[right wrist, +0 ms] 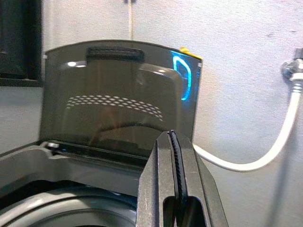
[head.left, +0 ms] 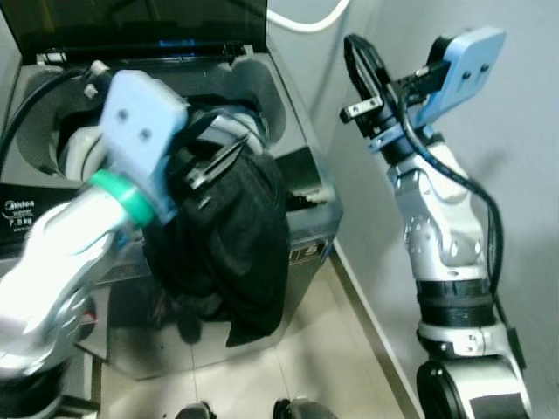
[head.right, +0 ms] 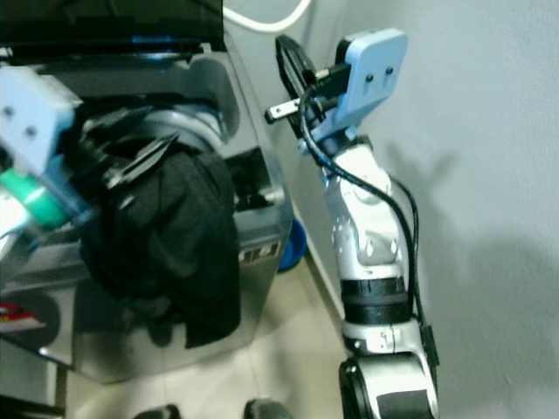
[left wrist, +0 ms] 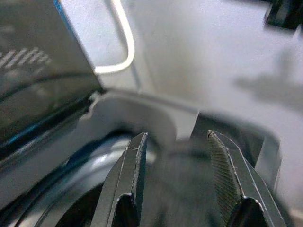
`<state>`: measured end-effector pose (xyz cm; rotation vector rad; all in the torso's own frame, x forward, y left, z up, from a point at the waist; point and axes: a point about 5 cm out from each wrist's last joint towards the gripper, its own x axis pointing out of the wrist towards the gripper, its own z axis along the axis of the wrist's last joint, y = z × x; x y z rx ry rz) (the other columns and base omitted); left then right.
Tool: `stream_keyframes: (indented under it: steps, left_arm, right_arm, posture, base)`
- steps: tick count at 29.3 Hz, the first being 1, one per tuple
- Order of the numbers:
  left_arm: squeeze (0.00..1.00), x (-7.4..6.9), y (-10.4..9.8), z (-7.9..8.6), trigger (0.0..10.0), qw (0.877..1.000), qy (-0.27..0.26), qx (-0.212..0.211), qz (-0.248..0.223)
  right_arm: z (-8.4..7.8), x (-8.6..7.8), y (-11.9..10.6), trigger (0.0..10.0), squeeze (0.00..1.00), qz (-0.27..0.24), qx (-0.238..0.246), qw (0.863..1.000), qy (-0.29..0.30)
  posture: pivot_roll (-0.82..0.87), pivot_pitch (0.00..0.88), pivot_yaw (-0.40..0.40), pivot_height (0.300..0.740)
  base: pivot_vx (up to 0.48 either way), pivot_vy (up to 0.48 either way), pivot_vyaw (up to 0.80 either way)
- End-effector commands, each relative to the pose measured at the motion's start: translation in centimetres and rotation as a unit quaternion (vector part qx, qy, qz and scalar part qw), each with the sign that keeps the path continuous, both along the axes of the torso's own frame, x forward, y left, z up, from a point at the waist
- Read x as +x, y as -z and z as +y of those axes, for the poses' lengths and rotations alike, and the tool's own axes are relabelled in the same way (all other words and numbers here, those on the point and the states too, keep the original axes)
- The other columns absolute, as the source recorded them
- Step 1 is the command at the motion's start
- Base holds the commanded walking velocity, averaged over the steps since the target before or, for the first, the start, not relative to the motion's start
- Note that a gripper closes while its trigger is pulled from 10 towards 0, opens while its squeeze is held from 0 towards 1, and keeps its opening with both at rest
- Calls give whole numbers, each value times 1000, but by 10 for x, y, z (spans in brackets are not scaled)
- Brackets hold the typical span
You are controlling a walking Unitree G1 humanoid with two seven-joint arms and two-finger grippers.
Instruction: Clothes washing
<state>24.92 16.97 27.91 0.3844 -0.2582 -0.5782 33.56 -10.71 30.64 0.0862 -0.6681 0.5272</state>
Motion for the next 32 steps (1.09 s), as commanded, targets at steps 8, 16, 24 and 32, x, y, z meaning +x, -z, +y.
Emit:
stream_keyframes:
  steps: [8, 16, 24, 32]
  left_arm:
    - [1000, -11, 22, 5, 10000, 996, -44, 72, 28]
    - [1000, 2, 24, 19, 10000, 994, -90, 33, 54]
    - [220, 21, 30, 17, 10000, 994, -83, -15, 76]
    - [0, 11, 51, 7, 10000, 984, -14, -65, 164]
  right_arm:
    - [4, 1, -1, 10000, 0, -2, -4, 1000, -12]
    - [6, 2, 4, 10000, 0, 5, -5, 1000, -14]
    - [4, 1, 1, 10000, 0, 1, -3, 1000, -9]
    - [2, 0, 3, 10000, 0, 4, -3, 1000, -6]
  posture:
    - [140, 50, -38, 740]
    - [135, 49, -45, 740]
    - [114, 55, -35, 740]
    - [108, 66, -37, 740]
  base:
    - [0, 0, 0]
    - [0, 0, 0]
    - [0, 0, 0]
    - [0, 0, 0]
